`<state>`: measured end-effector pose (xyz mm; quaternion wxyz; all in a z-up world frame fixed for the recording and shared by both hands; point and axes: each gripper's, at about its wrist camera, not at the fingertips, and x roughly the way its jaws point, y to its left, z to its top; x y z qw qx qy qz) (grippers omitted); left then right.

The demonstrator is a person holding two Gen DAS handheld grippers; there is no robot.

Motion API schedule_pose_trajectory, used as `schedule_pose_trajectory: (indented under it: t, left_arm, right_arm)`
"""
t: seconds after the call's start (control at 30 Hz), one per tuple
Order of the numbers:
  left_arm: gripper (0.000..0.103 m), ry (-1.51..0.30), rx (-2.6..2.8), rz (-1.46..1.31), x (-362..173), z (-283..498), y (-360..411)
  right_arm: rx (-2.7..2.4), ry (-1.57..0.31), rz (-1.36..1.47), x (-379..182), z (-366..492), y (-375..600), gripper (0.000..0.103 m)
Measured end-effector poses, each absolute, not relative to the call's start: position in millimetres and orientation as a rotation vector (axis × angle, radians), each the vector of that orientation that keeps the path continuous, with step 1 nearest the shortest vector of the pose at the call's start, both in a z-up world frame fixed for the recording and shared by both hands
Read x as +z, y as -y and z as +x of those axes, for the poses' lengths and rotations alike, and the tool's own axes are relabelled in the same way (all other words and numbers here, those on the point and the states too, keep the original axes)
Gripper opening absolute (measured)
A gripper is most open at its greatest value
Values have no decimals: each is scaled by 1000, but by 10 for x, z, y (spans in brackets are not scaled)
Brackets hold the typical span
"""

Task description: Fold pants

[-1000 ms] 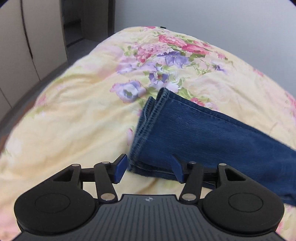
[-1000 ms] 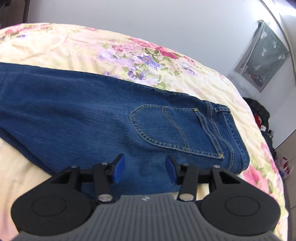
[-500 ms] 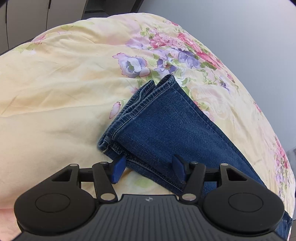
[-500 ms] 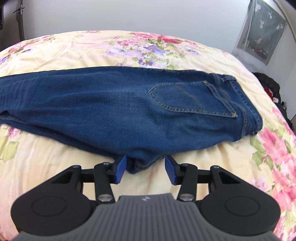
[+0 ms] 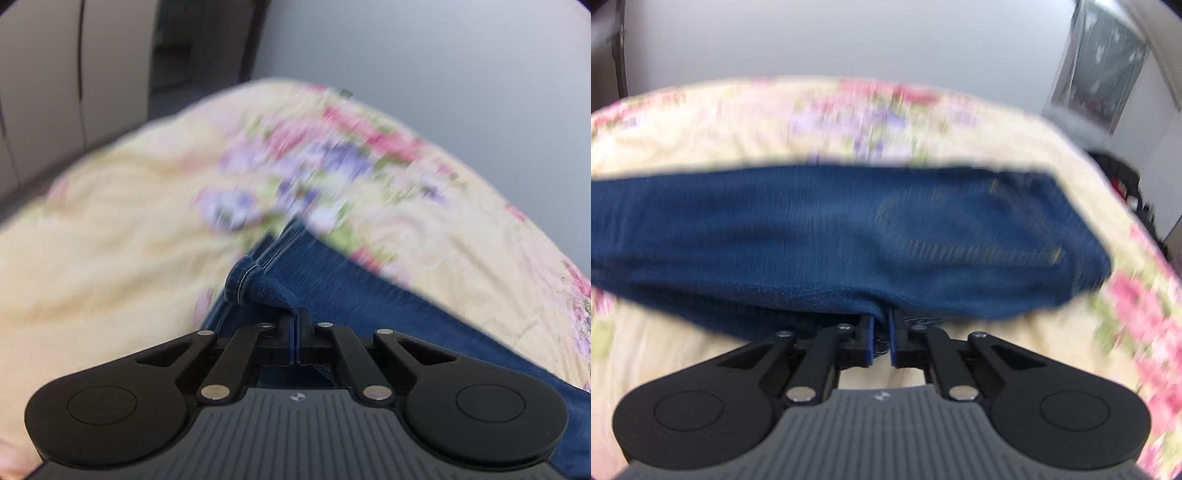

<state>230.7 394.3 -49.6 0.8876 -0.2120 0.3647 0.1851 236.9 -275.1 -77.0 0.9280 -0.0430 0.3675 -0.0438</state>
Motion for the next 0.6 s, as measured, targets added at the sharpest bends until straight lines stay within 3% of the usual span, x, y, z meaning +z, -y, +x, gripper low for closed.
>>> schedule_pose_trajectory:
  t: [0.1, 0.2, 0.33, 0.43, 0.5, 0.57, 0.6]
  left_arm:
    - [1, -759, 393, -307, -279, 2356, -3833]
    - [1, -887, 422, -269, -553, 2461, -3888]
    - [20, -935, 439, -184, -864, 2419, -3898]
    - [23, -931, 393, -219, -788, 2361, -3991]
    - [32, -914, 362, -205, -657, 2359, -4006]
    - [61, -867, 347, -165, -503, 2376, -3988]
    - [68, -843, 329, -149, -441, 2406, -3983]
  right_arm:
    - [-105, -794, -71, -705, 2424, 2871, 0]
    - [-100, -895, -83, -1004, 2450, 2872, 0]
    - [-104, -922, -88, -1254, 2395, 2843, 0]
    - [-76, -938, -71, -1248, 2383, 2863, 2]
    - [-45, -948, -47, -1171, 2389, 2892, 9]
    - [-22, -946, -68, -1071, 2340, 2872, 18]
    - [-20, -938, -91, -1024, 2325, 2858, 23]
